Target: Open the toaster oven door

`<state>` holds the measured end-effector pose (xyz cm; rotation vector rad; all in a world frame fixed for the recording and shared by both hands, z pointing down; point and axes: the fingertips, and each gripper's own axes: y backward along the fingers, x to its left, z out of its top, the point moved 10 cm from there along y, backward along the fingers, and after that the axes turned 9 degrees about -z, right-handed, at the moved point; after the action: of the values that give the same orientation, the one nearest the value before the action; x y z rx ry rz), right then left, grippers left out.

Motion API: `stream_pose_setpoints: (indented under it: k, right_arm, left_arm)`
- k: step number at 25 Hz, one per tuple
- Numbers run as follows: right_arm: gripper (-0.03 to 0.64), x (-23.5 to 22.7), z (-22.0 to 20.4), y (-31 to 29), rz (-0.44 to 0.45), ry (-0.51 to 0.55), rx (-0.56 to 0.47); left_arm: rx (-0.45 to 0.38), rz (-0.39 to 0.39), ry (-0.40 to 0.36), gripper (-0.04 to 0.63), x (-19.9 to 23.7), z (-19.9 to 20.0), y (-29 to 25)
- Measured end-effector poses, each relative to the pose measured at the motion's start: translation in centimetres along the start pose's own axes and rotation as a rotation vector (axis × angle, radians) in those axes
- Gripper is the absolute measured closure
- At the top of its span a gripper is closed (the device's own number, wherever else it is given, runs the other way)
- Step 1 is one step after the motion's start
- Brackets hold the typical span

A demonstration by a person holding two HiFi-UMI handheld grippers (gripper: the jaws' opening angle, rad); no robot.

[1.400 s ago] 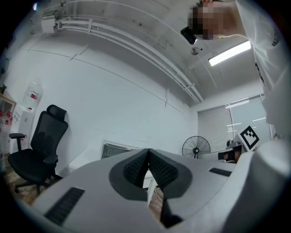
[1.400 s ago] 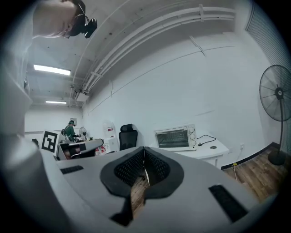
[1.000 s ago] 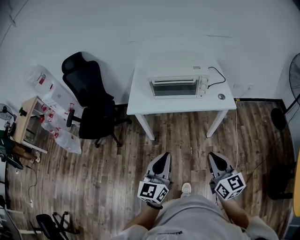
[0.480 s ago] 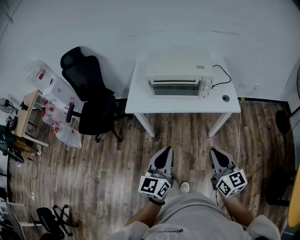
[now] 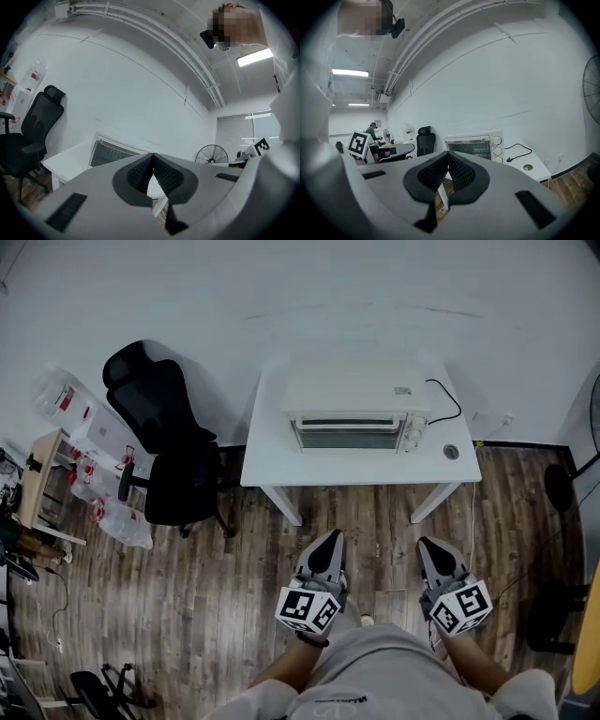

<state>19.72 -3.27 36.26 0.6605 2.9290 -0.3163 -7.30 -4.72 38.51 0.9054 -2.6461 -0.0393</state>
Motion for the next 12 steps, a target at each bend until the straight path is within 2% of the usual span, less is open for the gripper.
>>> stream_pose_setpoints:
  k: [4, 12]
  right_arm:
    - [0.600, 0.1, 1.4, -4.3, -0.019, 0.007, -0.006]
    - [0.600, 1.7, 3.9, -13.0, -0.015, 0.087, -0.019]
  left_arm:
    - [0.003, -0.019, 0.056, 0.589, 4.0, 0.5, -3.0]
    - [0.003, -0.078, 0.250, 0.589, 10.9, -0.5, -7.5]
